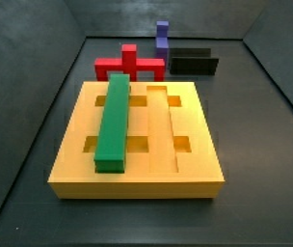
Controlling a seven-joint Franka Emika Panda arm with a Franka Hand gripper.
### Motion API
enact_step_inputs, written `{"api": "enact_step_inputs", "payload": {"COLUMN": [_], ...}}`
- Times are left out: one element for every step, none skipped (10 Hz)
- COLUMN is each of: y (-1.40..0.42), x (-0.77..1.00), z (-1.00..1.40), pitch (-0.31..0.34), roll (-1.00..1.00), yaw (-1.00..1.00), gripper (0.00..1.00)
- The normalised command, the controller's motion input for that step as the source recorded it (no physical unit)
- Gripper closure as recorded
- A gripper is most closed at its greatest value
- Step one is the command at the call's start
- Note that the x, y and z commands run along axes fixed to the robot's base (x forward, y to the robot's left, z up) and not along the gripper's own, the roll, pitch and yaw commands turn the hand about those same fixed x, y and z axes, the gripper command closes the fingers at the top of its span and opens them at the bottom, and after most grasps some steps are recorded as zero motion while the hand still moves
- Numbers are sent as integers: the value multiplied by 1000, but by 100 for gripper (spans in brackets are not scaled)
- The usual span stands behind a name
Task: Pick up the blue object. Move up. Move to above the board. Insert the blue object.
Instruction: Insert the blue object.
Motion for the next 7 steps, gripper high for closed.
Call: {"api": "enact_step_inputs", "payload": {"y": [-309,-449,-426,-357,-369,0,0], "x": [474,414,420,209,200,69,29], "z": [-1000,-1000,-1000,-894,-926,-1000,-1000], "pitch": [0,-17,-30,0,-11,-26,-90], "roll": [20,11,39,216,186,100,14], "yaw": [0,0,0,91,129,34,0], "gripper": [100,100,100,100,100,100,100]}}
